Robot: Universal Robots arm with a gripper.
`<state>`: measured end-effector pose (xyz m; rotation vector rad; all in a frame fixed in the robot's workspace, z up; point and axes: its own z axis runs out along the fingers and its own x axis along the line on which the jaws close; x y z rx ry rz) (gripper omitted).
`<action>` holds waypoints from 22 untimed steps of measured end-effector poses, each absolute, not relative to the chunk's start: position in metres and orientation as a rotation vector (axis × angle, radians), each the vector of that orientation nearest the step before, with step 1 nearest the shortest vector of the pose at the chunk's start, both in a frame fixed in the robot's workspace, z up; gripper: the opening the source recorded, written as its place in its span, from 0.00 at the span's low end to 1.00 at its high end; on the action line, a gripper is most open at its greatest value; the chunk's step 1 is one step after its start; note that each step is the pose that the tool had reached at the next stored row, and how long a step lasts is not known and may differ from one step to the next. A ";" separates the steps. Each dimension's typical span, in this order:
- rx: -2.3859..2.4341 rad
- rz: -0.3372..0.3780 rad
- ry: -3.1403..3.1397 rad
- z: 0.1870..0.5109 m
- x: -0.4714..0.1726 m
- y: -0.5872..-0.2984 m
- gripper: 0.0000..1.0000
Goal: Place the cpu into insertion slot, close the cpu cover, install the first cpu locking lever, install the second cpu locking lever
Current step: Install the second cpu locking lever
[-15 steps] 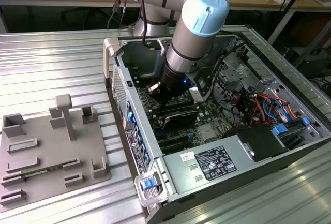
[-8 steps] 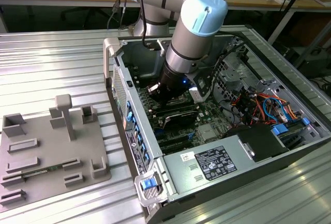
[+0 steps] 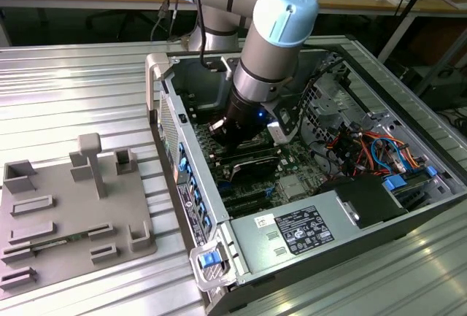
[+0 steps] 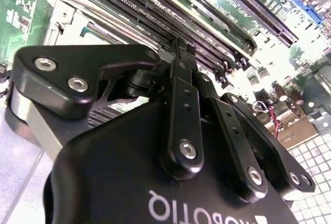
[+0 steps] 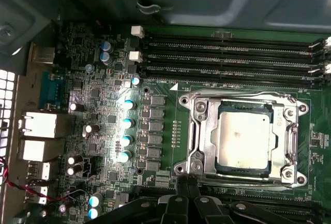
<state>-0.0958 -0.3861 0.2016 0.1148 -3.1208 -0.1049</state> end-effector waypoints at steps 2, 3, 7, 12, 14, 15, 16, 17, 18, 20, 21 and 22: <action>0.115 -0.112 -3.121 0.202 -0.096 -0.385 0.11; 0.115 -0.116 -3.121 0.202 -0.096 -0.384 0.11; 0.115 -0.132 -3.120 0.202 -0.096 -0.383 0.11; 0.115 -0.143 -3.120 0.202 -0.097 -0.380 0.11; 0.115 -0.146 -3.120 0.202 -0.097 -0.378 0.11; 0.115 -0.154 -3.120 0.199 -0.097 -0.378 0.11; 0.115 -0.155 -3.120 0.198 -0.097 -0.382 0.11; 0.115 -0.160 -3.121 0.201 -0.097 -0.382 0.11; 0.116 -0.162 -3.122 0.203 -0.097 -0.382 0.11; 0.116 -0.159 -3.120 0.210 -0.097 -0.382 0.11; 0.116 -0.159 -3.120 0.212 -0.097 -0.382 0.11; 0.116 -0.159 -3.120 0.215 -0.097 -0.382 0.11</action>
